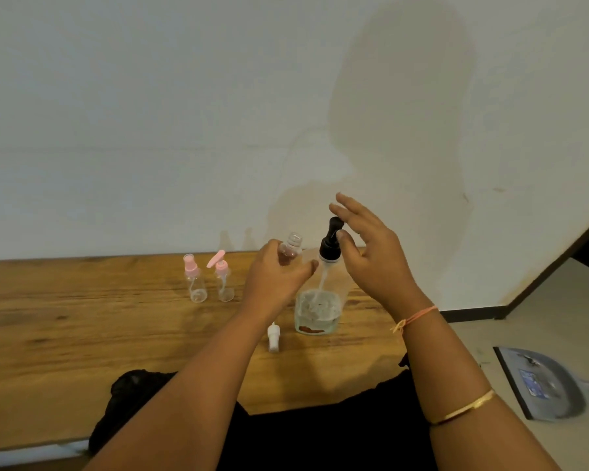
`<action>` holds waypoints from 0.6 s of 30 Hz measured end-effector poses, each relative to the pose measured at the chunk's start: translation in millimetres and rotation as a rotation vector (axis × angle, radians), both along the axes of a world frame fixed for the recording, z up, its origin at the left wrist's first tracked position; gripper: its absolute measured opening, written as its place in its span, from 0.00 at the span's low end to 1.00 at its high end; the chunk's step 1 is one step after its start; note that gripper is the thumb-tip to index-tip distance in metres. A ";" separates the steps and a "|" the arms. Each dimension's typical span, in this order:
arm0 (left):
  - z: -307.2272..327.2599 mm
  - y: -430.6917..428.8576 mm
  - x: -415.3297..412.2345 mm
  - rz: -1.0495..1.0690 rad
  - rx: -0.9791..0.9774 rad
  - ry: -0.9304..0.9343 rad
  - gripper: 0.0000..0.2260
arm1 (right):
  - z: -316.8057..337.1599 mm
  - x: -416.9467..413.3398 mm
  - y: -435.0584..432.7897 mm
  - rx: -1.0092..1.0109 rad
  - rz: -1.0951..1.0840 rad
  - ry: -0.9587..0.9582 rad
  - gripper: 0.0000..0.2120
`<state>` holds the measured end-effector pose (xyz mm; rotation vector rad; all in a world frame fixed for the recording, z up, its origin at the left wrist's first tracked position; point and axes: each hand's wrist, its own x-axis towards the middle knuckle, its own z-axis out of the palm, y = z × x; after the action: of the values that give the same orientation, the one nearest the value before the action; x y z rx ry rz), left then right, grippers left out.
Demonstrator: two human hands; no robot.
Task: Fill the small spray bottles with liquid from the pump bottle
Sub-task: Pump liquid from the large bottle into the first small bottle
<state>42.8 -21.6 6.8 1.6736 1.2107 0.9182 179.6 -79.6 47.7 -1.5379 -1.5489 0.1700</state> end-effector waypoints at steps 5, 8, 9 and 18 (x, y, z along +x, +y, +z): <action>1.0 5.0 10.3 -0.087 -0.077 -0.028 0.14 | 3.6 9.5 5.1 -0.056 0.024 0.093 0.15; -1.3 7.6 12.1 -0.105 -0.097 -0.071 0.16 | 4.9 10.5 5.8 -0.007 -0.004 0.118 0.13; -1.4 7.7 12.4 -0.107 -0.100 -0.069 0.17 | 4.9 10.0 6.8 0.010 -0.020 0.118 0.12; 2.4 0.3 7.3 -0.089 0.186 0.099 0.10 | -2.9 6.5 12.4 0.142 -0.068 -0.028 0.09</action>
<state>50.1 -21.3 9.2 1.9248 1.1339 0.9258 186.1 -67.3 44.8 -1.4841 -1.4951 -0.0001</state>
